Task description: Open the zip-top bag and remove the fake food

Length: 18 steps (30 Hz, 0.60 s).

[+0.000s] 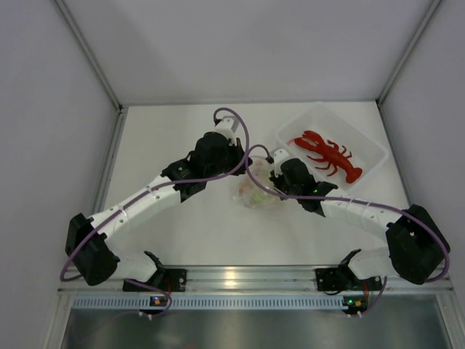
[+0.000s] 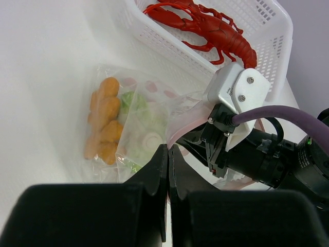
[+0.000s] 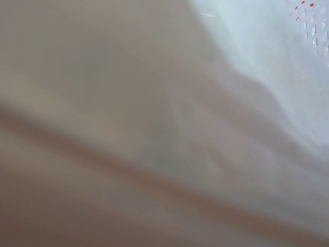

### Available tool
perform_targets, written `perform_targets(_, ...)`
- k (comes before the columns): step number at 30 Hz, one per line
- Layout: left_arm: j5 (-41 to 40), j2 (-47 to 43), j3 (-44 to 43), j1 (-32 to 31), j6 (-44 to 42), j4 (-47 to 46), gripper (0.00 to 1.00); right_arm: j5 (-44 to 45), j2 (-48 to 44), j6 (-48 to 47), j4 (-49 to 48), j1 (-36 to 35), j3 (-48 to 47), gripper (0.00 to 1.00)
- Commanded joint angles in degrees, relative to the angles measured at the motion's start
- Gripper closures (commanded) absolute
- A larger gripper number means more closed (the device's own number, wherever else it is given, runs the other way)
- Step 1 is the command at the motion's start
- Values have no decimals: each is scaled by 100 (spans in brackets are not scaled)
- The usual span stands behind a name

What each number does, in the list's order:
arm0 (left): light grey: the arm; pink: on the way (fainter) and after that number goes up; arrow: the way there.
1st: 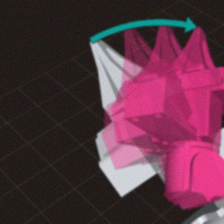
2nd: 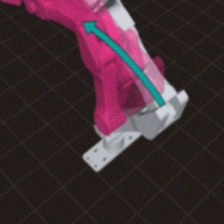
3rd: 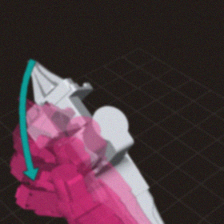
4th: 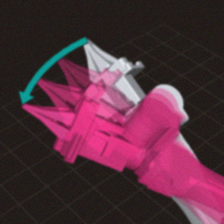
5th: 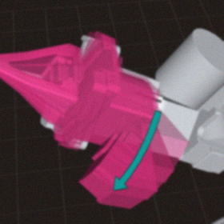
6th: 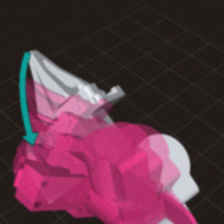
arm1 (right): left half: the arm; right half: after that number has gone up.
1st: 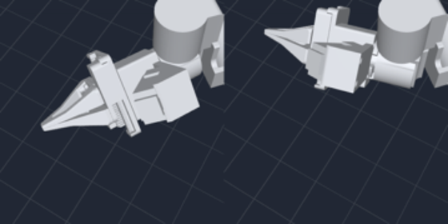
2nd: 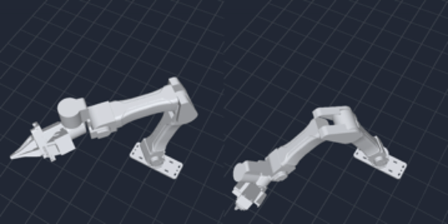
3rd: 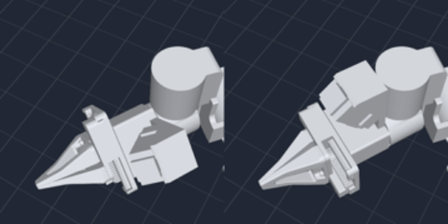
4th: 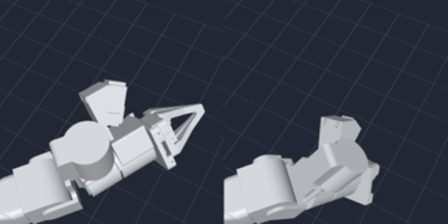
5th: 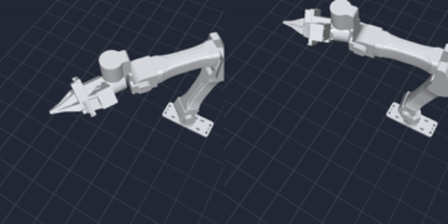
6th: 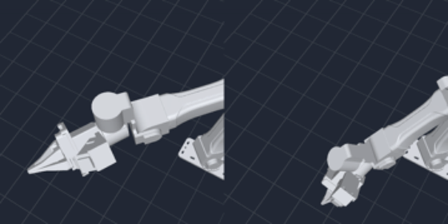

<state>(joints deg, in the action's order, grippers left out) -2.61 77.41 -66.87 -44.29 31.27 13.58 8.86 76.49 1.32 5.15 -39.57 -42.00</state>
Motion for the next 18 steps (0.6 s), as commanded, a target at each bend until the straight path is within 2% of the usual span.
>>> perform_targets(1, -231, -235, -107, 114, -15, -198, 100, -51, -81, 52, -93, 46, 95, 100)
perform_targets(8, -170, -156, -124, 123, 37, -207, 100, -183, -617, 500, -32, -6, 95, 100)
perform_targets(14, 199, -85, -63, 114, 213, -479, 100, -130, -995, 755, 364, -94, -325, 100)
perform_targets(18, 68, -94, -28, -26, 187, -576, 100, 88, -1118, 843, 671, -305, -660, 100)
